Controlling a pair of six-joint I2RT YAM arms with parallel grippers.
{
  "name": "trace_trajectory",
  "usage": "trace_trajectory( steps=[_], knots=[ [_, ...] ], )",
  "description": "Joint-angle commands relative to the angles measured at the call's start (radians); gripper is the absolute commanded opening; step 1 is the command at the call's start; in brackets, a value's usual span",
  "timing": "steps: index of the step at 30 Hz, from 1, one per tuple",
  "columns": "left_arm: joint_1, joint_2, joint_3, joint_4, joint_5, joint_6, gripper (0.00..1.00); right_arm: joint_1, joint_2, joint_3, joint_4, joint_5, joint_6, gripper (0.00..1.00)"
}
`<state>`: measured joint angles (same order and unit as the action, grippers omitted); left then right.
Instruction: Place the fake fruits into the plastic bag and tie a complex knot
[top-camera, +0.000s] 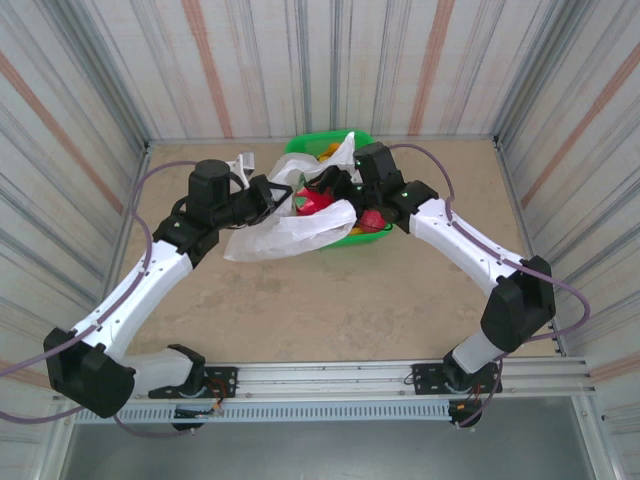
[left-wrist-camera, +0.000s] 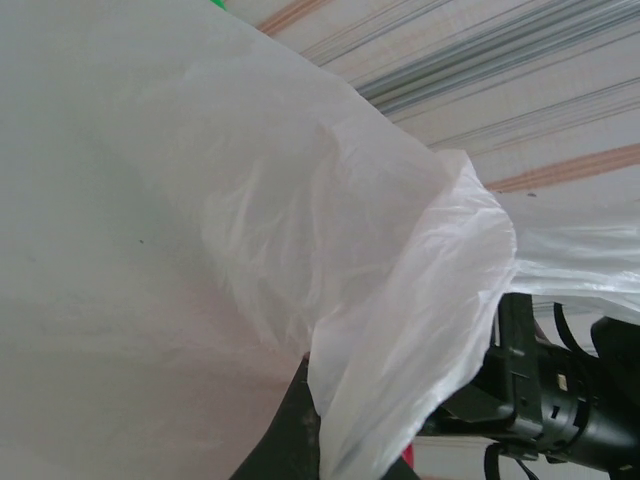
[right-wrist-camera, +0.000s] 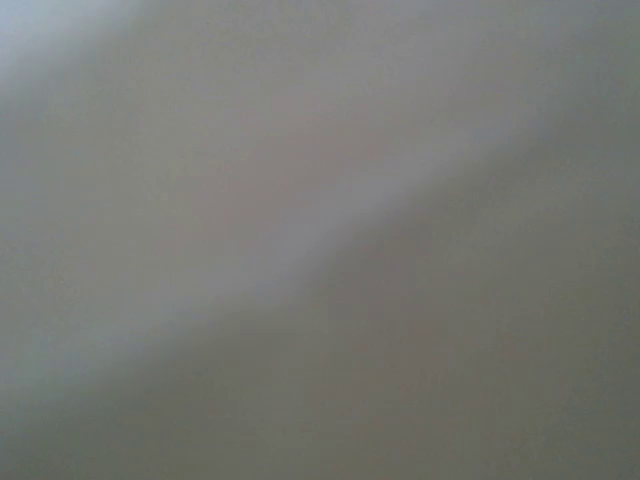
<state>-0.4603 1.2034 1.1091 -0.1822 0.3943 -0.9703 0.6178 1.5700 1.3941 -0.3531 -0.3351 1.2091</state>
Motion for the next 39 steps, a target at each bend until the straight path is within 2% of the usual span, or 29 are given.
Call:
trace_trajectory(
  steps=[1, 9, 10, 16, 23, 27, 31, 36, 39],
  knots=[
    [-0.009, -0.021, 0.016, 0.017, -0.034, -0.065, 0.0, 0.011, 0.022, 0.071, 0.034, 0.01, -0.029, 0.66],
    [-0.02, -0.038, -0.034, 0.102, -0.054, -0.175, 0.0, 0.017, 0.082, 0.131, -0.008, 0.024, -0.076, 0.67],
    [-0.019, -0.044, -0.039, 0.105, -0.062, -0.178, 0.0, 0.021, 0.094, 0.148, -0.021, 0.031, -0.081, 0.7],
    [-0.005, -0.126, -0.105, 0.084, -0.166, -0.196, 0.0, 0.06, 0.184, 0.245, -0.041, 0.019, -0.094, 0.72],
    [0.066, -0.161, -0.167, 0.081, -0.081, -0.26, 0.0, 0.11, 0.278, 0.353, -0.117, 0.033, -0.136, 0.72],
    [0.067, -0.162, -0.18, 0.073, -0.07, -0.26, 0.0, 0.126, 0.311, 0.398, -0.151, 0.034, -0.161, 0.78],
    [0.083, -0.179, -0.197, 0.065, -0.089, -0.258, 0.0, 0.135, 0.31, 0.416, -0.173, 0.066, -0.201, 0.89],
    [0.104, -0.177, -0.199, 0.062, -0.056, -0.268, 0.0, 0.137, 0.298, 0.414, -0.194, 0.086, -0.228, 1.0],
    [0.106, -0.174, -0.197, 0.068, -0.045, -0.269, 0.0, 0.14, 0.295, 0.413, -0.198, 0.084, -0.236, 0.99]
  ],
)
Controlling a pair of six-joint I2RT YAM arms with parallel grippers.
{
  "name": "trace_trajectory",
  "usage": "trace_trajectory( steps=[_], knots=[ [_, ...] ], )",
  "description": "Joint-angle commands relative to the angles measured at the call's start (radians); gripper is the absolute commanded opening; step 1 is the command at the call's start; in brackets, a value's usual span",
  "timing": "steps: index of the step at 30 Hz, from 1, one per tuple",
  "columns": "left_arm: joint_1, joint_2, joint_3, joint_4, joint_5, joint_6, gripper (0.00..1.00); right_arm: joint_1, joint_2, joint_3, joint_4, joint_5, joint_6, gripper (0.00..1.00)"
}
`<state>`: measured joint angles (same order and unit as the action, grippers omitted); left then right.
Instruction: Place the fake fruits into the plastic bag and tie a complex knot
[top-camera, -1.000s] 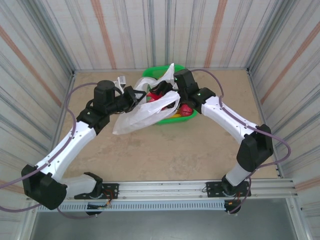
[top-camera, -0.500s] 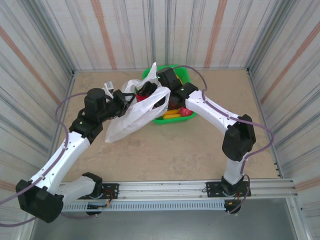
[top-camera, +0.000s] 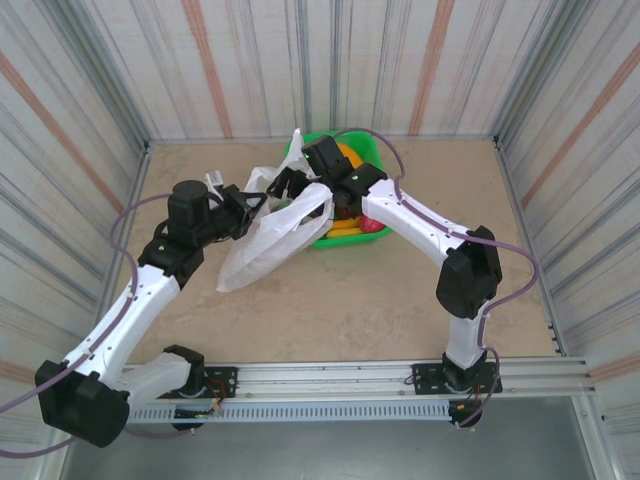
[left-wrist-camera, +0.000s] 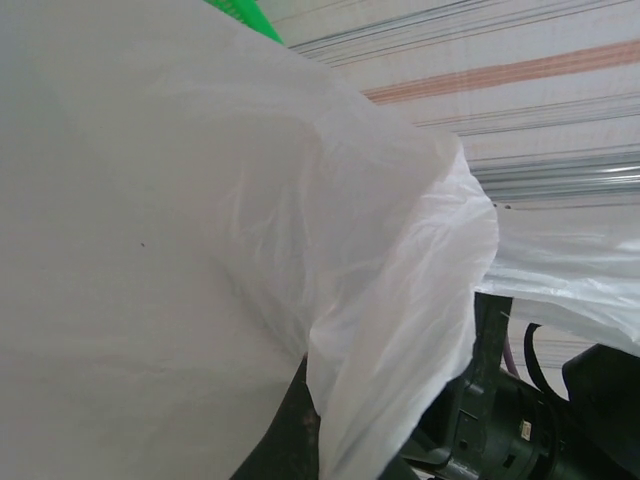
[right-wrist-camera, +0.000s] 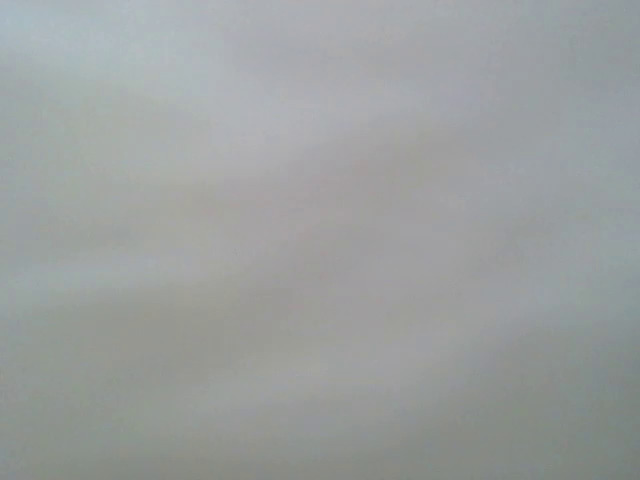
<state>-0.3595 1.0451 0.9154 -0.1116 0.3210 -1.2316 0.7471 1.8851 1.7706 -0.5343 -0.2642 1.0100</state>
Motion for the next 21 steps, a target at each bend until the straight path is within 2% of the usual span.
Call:
trace_trajectory(
  steps=[1, 13, 21],
  knots=[
    [0.006, -0.014, -0.003, -0.002, 0.031, -0.01, 0.0, 0.011, -0.021, 0.036, -0.018, 0.013, -0.041, 0.99],
    [0.025, -0.022, -0.007, -0.02, 0.037, 0.006, 0.0, 0.013, -0.07, 0.02, -0.047, 0.039, -0.082, 0.99],
    [0.07, -0.024, 0.002, -0.049, 0.082, 0.032, 0.0, 0.007, -0.18, -0.093, -0.04, 0.043, -0.129, 0.99]
  ],
)
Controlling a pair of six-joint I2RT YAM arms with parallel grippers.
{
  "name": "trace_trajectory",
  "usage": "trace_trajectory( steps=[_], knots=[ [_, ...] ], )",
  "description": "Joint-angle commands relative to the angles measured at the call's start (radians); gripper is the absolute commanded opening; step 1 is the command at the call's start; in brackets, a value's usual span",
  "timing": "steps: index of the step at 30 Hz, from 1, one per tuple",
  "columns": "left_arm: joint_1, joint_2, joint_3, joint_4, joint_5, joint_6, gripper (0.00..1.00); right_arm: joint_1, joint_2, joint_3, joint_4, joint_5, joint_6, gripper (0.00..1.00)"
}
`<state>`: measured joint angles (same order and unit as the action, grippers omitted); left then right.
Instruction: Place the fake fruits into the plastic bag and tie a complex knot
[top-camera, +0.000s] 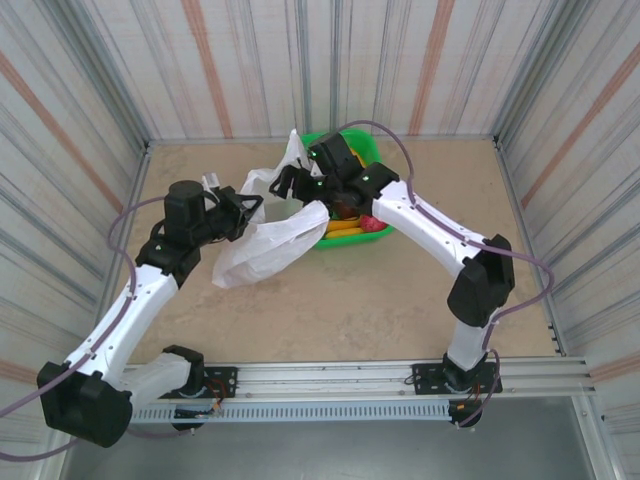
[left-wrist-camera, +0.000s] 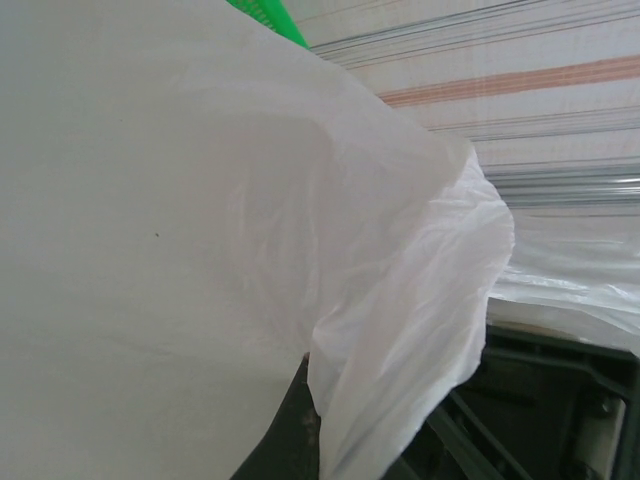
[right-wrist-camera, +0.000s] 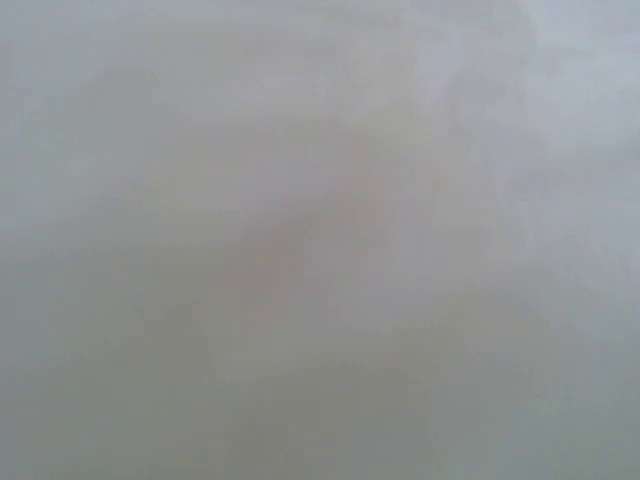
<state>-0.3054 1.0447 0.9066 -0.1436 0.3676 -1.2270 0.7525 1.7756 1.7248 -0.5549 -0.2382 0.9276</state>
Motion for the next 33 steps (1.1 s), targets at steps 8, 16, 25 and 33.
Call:
trace_trajectory(
  steps=[8, 16, 25, 33],
  knots=[
    [0.063, -0.024, 0.014, -0.011, 0.107, 0.071, 0.0, -0.048, -0.238, -0.245, -0.019, 0.062, -0.055, 0.99],
    [0.125, -0.035, 0.009, -0.008, 0.164, 0.091, 0.0, -0.143, -0.404, -0.4, -0.076, 0.12, -0.115, 0.99],
    [0.232, -0.035, 0.018, -0.046, 0.301, 0.165, 0.0, -0.266, -0.426, -0.365, -0.206, 0.096, -0.387, 1.0],
    [0.264, -0.014, 0.046, -0.092, 0.37, 0.263, 0.0, -0.269, -0.217, -0.15, -0.41, 0.244, -0.541, 1.0]
  ],
)
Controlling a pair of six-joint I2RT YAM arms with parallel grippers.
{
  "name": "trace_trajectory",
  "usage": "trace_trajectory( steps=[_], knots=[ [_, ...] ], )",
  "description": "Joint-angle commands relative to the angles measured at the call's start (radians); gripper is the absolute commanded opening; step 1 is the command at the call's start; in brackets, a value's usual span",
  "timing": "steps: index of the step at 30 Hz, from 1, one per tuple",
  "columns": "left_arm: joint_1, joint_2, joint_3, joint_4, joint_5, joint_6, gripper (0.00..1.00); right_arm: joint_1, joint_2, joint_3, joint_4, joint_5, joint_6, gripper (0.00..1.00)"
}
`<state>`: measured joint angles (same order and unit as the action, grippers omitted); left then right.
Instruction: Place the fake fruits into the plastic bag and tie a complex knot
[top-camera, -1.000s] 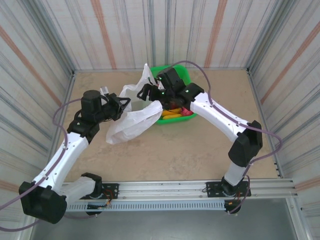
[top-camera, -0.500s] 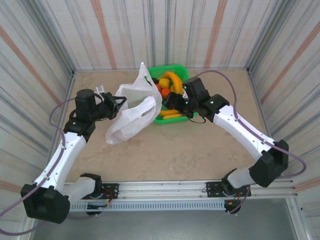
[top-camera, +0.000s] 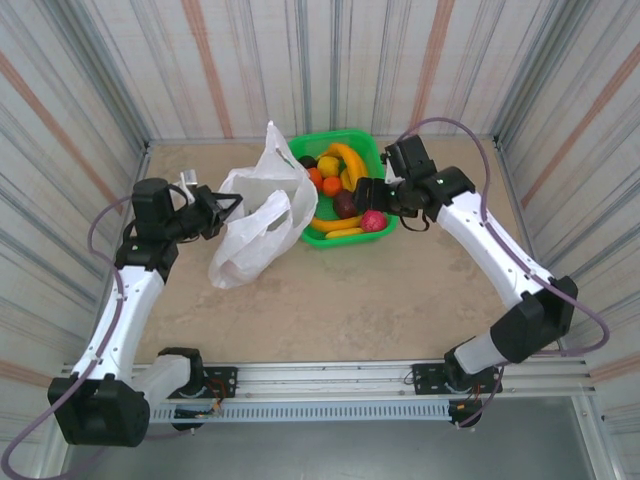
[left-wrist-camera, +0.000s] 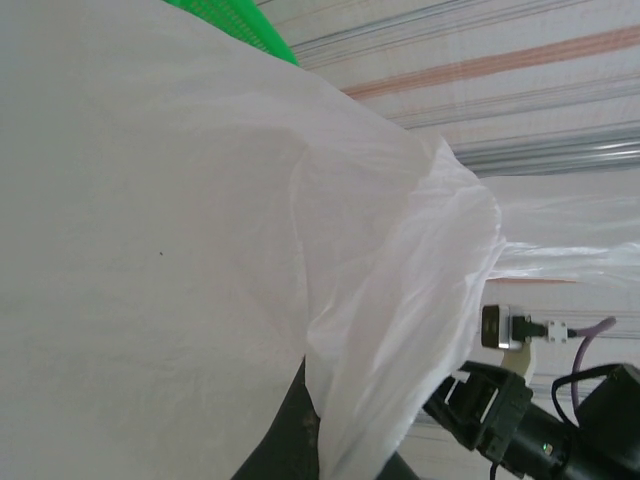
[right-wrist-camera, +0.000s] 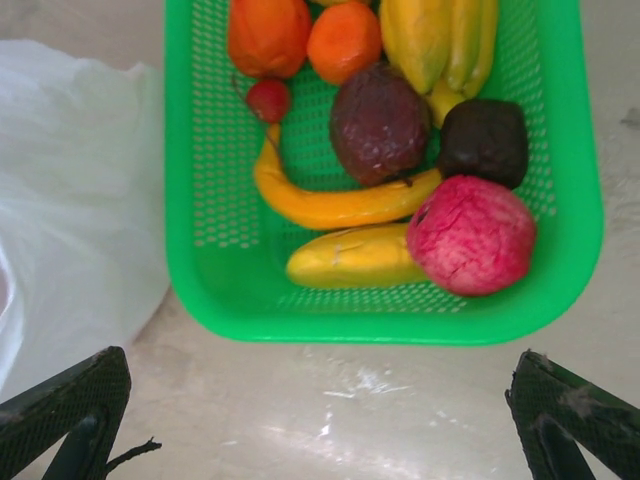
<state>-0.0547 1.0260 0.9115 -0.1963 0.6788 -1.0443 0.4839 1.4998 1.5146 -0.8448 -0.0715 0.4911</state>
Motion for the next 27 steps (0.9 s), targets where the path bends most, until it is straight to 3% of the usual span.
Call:
trace_trajectory(
  steps=[1, 12, 27],
  knots=[
    [0.018, 0.005, 0.051, -0.051, 0.062, 0.101, 0.0, -0.001, 0.085, 0.08, -0.135, 0.09, -0.118, 1.0],
    [0.069, 0.007, 0.081, -0.069, 0.146, 0.254, 0.0, 0.012, 0.364, 0.289, -0.214, 0.144, -0.175, 1.0],
    [0.086, -0.007, 0.081, -0.086, 0.166, 0.302, 0.0, 0.025, 0.723, 0.598, -0.229, 0.13, -0.178, 0.97]
  ],
)
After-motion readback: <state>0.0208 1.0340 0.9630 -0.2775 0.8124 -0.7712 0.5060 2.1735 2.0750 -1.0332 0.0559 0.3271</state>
